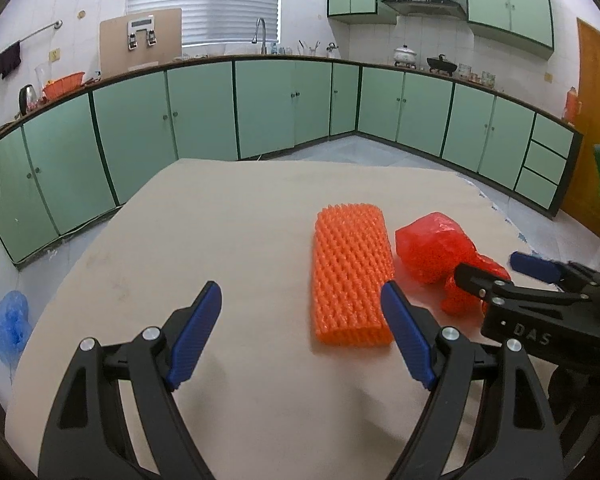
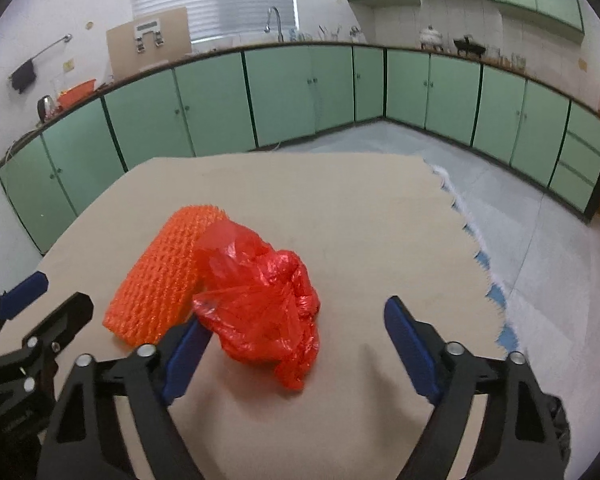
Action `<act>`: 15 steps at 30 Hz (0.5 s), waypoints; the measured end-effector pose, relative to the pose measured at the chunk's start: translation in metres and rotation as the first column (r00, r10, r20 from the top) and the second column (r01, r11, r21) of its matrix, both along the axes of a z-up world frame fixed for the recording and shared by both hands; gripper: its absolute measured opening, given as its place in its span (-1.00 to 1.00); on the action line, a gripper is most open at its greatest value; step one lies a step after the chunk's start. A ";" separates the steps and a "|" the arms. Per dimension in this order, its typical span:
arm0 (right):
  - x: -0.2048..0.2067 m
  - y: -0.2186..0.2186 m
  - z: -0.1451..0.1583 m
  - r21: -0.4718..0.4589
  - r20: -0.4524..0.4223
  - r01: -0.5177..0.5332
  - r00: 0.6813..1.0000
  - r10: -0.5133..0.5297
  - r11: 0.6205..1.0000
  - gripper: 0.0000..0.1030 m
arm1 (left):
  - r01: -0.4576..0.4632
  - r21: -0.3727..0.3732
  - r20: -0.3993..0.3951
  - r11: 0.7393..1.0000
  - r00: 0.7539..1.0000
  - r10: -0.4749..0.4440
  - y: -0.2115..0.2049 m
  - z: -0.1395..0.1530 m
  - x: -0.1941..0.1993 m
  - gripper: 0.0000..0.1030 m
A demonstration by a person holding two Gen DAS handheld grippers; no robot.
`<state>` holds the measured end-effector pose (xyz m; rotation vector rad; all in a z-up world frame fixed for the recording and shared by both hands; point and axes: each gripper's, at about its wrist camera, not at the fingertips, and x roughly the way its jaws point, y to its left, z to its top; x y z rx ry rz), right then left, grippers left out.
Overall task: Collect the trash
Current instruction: 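Grasp the orange foam mesh sleeve with the left tool while the right tool grasps the red bag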
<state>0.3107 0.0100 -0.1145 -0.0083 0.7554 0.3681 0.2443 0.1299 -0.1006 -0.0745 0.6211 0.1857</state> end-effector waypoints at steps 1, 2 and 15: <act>0.003 0.002 -0.002 0.005 -0.016 -0.014 1.000 0.014 1.000 0.07 | 0.000 -0.002 -0.004 1.000 1.000 0.000 0.001 0.000 0.001 0.54; 0.005 0.003 -0.005 0.010 -0.036 -0.030 0.999 0.030 1.000 -0.04 | 0.000 -0.004 -0.006 1.000 1.000 0.000 0.001 -0.001 0.002 0.54; -0.010 -0.015 0.001 0.024 -0.020 -0.004 1.000 0.005 1.000 -0.41 | 0.041 -0.011 -0.047 0.999 0.998 -0.041 -0.013 -0.005 0.009 0.54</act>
